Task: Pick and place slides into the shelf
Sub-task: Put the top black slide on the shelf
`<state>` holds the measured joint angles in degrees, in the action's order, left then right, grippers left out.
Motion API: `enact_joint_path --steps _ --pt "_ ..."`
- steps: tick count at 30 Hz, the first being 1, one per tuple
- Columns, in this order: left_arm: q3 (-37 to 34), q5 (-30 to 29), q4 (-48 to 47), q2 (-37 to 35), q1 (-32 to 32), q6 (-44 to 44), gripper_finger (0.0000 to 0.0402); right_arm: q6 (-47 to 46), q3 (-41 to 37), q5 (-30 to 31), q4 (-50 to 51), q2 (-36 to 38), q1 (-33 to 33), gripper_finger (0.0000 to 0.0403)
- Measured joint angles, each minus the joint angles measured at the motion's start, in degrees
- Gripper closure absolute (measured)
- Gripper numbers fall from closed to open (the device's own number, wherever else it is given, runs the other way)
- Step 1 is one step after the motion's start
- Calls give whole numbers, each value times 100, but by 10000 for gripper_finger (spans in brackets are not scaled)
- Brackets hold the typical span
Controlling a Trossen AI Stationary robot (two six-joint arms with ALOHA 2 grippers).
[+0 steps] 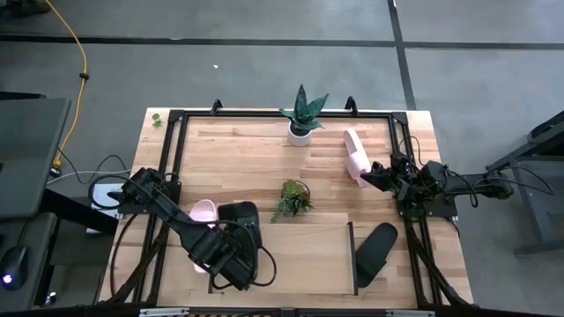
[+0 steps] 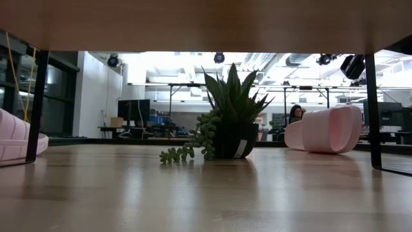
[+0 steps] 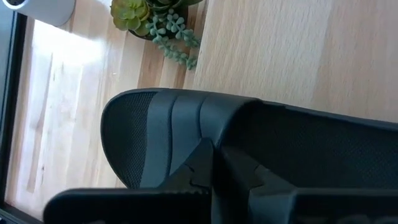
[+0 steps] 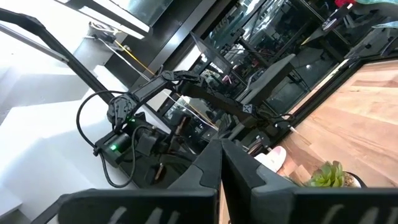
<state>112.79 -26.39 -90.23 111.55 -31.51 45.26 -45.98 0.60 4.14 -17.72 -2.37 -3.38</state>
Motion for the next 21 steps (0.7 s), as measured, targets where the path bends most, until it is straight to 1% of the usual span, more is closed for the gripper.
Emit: enact_joint_path --steps 8,21 --pt "292 372 14 13 -17 -1 398 13 0 0 144 0 0 402" --pt "381 564 25 15 -93 -1 400 18 -2 -2 142 0 0 402"
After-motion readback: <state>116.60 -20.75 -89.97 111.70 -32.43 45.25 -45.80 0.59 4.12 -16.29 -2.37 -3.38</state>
